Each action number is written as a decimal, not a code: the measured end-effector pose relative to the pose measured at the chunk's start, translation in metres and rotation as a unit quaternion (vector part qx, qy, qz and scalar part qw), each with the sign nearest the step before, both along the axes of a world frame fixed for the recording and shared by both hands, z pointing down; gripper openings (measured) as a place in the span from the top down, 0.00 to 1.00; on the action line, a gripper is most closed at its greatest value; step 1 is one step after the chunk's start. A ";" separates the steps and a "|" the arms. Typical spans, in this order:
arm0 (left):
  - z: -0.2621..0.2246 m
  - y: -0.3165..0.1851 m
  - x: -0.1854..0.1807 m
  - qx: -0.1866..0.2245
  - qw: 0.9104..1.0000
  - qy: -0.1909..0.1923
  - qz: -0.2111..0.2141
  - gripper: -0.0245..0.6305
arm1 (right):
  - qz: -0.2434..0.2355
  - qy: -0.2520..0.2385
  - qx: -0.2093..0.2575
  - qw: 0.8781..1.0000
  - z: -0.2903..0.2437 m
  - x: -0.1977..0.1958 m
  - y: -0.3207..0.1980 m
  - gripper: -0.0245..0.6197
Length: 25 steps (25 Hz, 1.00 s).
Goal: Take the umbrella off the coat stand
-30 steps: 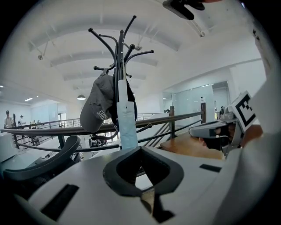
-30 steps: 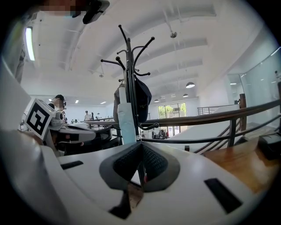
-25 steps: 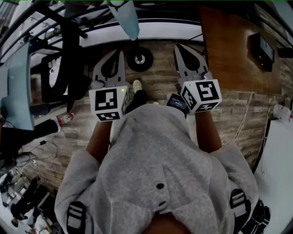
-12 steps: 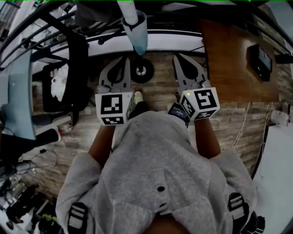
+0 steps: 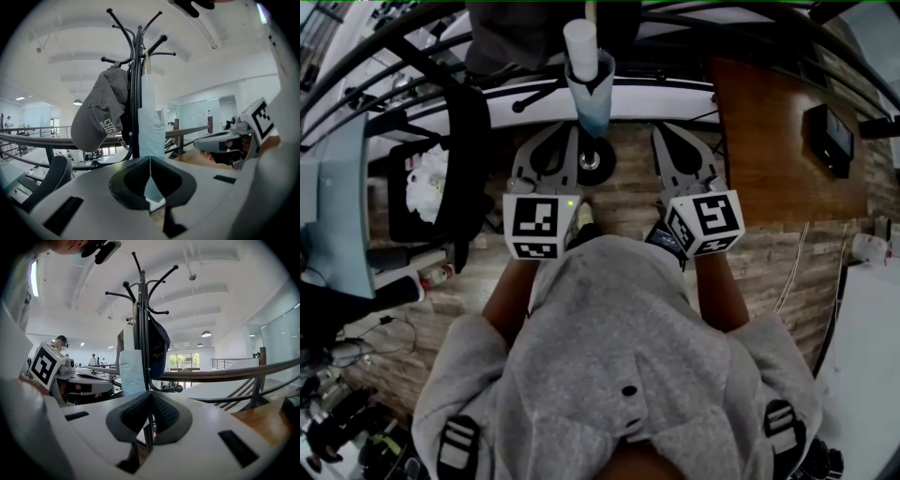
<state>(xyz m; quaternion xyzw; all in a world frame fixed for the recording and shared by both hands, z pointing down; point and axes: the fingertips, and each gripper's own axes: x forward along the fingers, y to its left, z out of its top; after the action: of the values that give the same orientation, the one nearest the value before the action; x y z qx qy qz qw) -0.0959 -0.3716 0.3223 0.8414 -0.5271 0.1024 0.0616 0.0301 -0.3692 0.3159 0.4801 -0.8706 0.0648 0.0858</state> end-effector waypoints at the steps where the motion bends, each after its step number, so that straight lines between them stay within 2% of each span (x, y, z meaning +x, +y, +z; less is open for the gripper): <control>1: -0.001 -0.001 0.001 0.002 1.000 0.004 0.008 0.94 | 0.000 0.000 0.001 1.000 0.000 -0.002 -0.002 0.95; 4: -0.002 -0.006 0.004 0.007 1.000 0.012 0.024 0.92 | 0.001 0.000 0.001 1.000 0.002 -0.005 -0.006 0.95; 7: 0.000 -0.014 0.007 0.002 0.999 0.014 0.043 0.77 | 0.001 0.000 0.003 1.000 0.001 -0.008 -0.015 0.95; 10: 0.004 -0.022 0.012 -0.003 0.998 0.013 0.060 0.68 | 0.003 -0.002 0.004 1.000 0.001 -0.009 -0.023 0.95; 11: 0.005 -0.023 0.015 -0.005 0.998 0.014 0.068 0.62 | 0.005 -0.002 0.004 1.000 0.001 -0.009 -0.024 0.95; 12: 0.006 -0.024 0.019 -0.006 0.997 0.013 0.078 0.51 | 0.006 -0.002 0.004 1.000 0.001 -0.008 -0.026 0.95; 13: 0.007 -0.026 0.023 -0.006 0.996 0.010 0.087 0.43 | 0.007 -0.003 0.004 1.000 0.001 -0.008 -0.028 0.95; 16: 0.009 -0.033 0.034 0.000 0.995 0.001 0.102 0.41 | 0.011 -0.005 0.005 1.000 0.001 -0.006 -0.035 0.95; 25: 0.011 -0.064 0.042 0.008 0.996 0.009 0.091 0.41 | 0.024 0.001 0.000 1.000 0.007 0.003 -0.048 0.95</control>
<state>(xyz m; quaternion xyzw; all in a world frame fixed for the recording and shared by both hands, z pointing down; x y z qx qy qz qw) -0.0543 -0.4355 0.3335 0.8872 -0.4485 0.0956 0.0506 0.0330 -0.4168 0.3226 0.5014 -0.8585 0.0659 0.0850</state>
